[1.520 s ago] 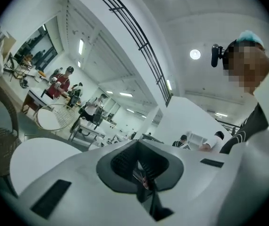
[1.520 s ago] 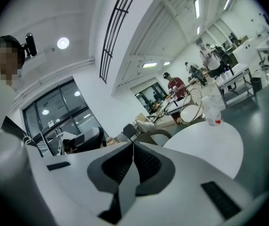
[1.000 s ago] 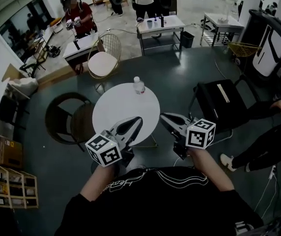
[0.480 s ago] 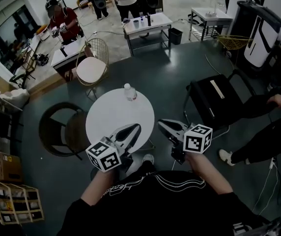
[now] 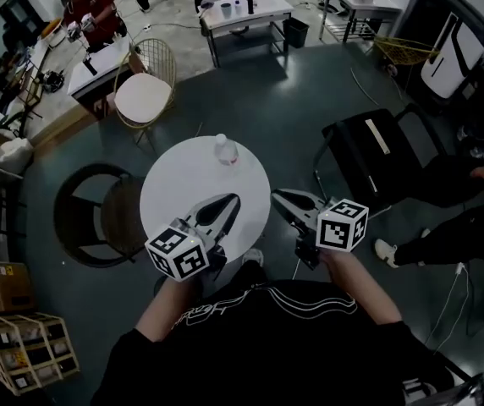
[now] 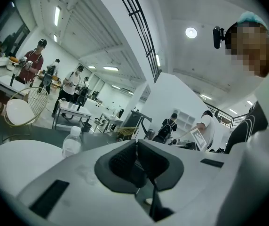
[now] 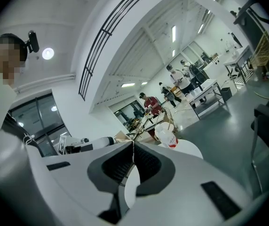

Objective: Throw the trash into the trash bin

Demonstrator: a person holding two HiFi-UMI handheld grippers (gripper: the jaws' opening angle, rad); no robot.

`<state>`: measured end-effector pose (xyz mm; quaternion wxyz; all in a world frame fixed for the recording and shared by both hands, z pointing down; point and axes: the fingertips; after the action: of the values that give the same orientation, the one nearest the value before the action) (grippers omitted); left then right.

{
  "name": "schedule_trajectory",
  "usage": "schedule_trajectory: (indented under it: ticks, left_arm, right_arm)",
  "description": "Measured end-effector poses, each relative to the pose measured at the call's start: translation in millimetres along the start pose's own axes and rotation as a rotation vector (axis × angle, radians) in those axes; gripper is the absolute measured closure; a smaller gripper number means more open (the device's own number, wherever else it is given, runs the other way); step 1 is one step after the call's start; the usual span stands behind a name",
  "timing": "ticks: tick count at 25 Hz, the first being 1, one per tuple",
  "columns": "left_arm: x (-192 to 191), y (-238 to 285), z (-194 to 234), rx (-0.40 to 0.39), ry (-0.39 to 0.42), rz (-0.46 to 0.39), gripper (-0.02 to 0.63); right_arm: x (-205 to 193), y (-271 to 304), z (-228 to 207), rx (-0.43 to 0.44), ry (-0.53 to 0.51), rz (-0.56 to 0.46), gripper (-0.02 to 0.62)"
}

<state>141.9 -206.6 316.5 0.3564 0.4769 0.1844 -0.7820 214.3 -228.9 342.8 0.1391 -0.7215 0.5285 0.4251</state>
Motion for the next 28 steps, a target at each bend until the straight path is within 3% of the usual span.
schedule_trajectory:
  ticks: [6,10,16,23,28]
  left_arm:
    - [-3,6,51,0.081,0.010,0.043,0.592]
    - [-2,11,85,0.146,0.015,0.051,0.451]
    - [-5,20,141,0.261,0.047,0.089,0.352]
    - [-8,52,191,0.324,0.078,0.165,0.342]
    - [-9,71,210,0.364,0.225,0.250,0.342]
  right_arm:
    - [-4,29,-16,-0.027,0.030,0.048,0.560]
    - [-8,42,-30,-0.045,0.055,0.069,0.560]
    - [-13,46,-52,-0.083,0.098,0.068,0.560]
    - [-16,38,-78,-0.136,0.142,0.073,0.560]
    - [-26,31,-93,-0.175,0.171,0.074,0.560]
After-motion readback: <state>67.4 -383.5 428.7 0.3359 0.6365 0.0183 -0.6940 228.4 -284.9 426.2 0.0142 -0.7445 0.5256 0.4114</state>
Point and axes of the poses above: the fingertips, and each gripper's own axes: y forward along the fingers, z to its left, x out of its top, and after that the axes turned 8 degrees about -x, right-handed
